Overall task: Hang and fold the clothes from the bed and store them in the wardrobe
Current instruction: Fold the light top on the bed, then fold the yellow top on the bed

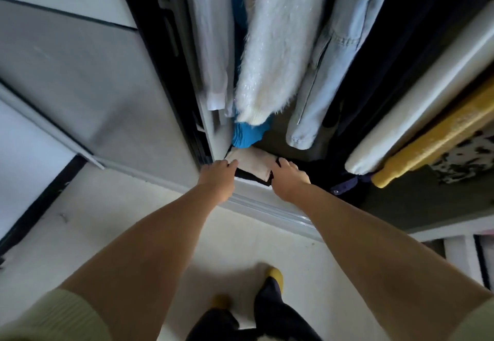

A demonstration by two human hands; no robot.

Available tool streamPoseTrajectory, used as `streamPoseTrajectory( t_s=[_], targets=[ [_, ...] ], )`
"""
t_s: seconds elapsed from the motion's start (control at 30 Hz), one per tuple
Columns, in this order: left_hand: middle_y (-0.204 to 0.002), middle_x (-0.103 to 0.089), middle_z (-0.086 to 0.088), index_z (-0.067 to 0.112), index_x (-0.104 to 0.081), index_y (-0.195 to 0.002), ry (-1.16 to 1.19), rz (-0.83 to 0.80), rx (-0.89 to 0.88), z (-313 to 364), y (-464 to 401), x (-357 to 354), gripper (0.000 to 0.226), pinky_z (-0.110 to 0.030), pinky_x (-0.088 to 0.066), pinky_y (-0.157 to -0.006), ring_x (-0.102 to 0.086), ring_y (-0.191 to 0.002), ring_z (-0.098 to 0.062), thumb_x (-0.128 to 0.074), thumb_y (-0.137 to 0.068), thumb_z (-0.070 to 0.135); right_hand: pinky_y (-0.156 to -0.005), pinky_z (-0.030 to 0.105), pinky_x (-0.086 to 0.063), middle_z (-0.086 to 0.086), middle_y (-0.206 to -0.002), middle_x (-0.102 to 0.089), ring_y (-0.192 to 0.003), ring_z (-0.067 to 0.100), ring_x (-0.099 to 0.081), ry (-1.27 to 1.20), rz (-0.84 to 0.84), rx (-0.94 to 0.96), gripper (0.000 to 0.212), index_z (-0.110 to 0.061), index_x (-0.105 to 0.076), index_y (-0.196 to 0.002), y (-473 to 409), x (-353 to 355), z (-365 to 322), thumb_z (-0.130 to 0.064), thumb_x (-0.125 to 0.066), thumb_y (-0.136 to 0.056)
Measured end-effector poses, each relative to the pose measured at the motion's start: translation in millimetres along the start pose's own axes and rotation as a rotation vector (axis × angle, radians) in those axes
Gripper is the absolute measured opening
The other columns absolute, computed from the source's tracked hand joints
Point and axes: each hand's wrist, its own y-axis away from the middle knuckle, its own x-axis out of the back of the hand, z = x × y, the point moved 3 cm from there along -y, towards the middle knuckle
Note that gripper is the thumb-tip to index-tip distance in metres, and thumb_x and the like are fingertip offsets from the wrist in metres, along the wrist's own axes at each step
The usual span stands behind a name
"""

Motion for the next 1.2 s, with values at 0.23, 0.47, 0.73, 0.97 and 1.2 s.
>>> streamPoseTrajectory(
  t_s=[0.23, 0.47, 0.73, 0.97, 1.2],
  targets=[
    [-0.14, -0.045, -0.011, 0.015, -0.03, -0.144, -0.066, 0.116, -0.302, 26, 9, 42, 0.051, -0.04, -0.038, -0.098, -0.043, -0.127, -0.03, -0.046, -0.096, 0.024, -0.095, 0.046, -0.041, 0.011, -0.139, -0.037, -0.127, 0.034, -0.04, -0.131, 0.034, -0.26, 0.045, -0.017, -0.036, -0.14, 59, 6, 20, -0.019, -0.048, -0.097],
    [-0.143, -0.041, -0.008, 0.018, -0.029, -0.146, -0.194, 0.051, -0.553, 101, 48, 43, 0.052, -0.04, -0.036, -0.102, -0.037, -0.133, -0.028, -0.048, -0.098, 0.027, -0.089, 0.046, -0.045, 0.011, -0.139, -0.039, -0.125, 0.035, -0.043, -0.26, 0.112, -0.464, 0.051, -0.016, -0.037, -0.14, 153, -16, 39, -0.007, -0.048, -0.092],
    [-0.144, -0.041, -0.008, 0.015, -0.034, -0.143, -0.376, 0.117, -0.979, 270, 142, 36, 0.047, -0.043, -0.036, -0.105, -0.037, -0.133, -0.027, -0.044, -0.099, 0.028, -0.095, 0.043, -0.044, 0.013, -0.135, -0.044, -0.123, 0.037, -0.048, -0.445, 0.209, -0.847, 0.043, -0.013, -0.042, -0.136, 324, -58, 142, -0.011, -0.044, -0.093],
    [-0.143, -0.041, -0.01, 0.013, -0.034, -0.143, -0.445, 0.089, -1.199, 431, 249, -9, 0.047, -0.042, -0.036, -0.103, -0.037, -0.133, -0.028, -0.043, -0.099, 0.03, -0.081, 0.041, -0.047, 0.013, -0.129, -0.045, -0.115, 0.035, -0.053, -0.477, 0.142, -1.06, 0.039, -0.011, -0.042, -0.134, 486, -134, 227, -0.007, -0.038, -0.095],
    [-0.141, -0.043, -0.009, 0.014, -0.038, -0.139, -0.463, 0.079, -1.463, 579, 371, -55, 0.044, -0.041, -0.036, -0.103, -0.038, -0.132, -0.027, -0.045, -0.099, 0.029, -0.073, 0.036, -0.051, 0.01, -0.131, -0.046, -0.108, 0.03, -0.056, -0.54, 0.118, -1.237, 0.045, -0.012, -0.04, -0.14, 634, -204, 317, -0.013, -0.05, -0.096]
  ],
)
